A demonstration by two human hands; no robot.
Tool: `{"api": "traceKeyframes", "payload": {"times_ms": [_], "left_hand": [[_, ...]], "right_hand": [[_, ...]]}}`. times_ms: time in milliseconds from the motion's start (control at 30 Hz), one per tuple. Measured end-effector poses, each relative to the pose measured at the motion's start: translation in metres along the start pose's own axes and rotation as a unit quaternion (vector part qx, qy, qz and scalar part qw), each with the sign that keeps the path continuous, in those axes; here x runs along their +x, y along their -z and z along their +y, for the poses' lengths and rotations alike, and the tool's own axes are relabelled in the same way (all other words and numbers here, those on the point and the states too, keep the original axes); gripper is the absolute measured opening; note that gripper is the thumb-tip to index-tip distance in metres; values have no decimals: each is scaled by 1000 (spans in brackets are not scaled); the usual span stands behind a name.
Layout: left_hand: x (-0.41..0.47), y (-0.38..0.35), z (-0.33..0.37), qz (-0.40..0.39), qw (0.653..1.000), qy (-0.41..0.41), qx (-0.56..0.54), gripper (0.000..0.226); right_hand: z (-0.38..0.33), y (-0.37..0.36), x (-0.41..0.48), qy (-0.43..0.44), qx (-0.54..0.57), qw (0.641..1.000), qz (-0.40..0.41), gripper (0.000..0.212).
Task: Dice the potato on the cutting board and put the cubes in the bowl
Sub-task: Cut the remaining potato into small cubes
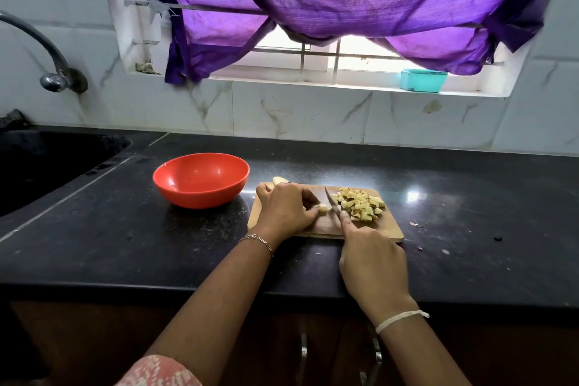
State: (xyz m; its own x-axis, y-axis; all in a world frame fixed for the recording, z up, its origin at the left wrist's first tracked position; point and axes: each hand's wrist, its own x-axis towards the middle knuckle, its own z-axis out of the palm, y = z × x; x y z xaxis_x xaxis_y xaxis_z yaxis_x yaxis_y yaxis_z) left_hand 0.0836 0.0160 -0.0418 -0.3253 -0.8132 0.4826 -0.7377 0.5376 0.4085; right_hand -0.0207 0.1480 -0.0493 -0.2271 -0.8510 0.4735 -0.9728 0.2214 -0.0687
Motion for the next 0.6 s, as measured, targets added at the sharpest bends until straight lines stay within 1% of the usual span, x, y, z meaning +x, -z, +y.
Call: {"api": "traceKeyframes", "payload": {"times_ms": [67, 167, 267, 500, 600], "left_hand": [[-1, 1, 0, 1, 1000, 4, -11, 29], [-1, 3, 0, 2, 1000, 5, -17, 26], [0, 5, 0, 0, 1000, 7, -26, 21], [0, 6, 3, -13, 999, 19, -27, 20], [0, 7, 3, -18, 999, 16, -29, 18]], "right_hand": [[2, -1, -4, -8, 23, 1000, 14, 58], [2, -1, -9, -3, 26, 999, 25, 60], [2, -2, -9, 5, 27, 999, 19, 62], [2, 0, -8, 16, 25, 999, 19, 58], [1, 4, -3, 30, 6, 1000, 9, 57]]}}
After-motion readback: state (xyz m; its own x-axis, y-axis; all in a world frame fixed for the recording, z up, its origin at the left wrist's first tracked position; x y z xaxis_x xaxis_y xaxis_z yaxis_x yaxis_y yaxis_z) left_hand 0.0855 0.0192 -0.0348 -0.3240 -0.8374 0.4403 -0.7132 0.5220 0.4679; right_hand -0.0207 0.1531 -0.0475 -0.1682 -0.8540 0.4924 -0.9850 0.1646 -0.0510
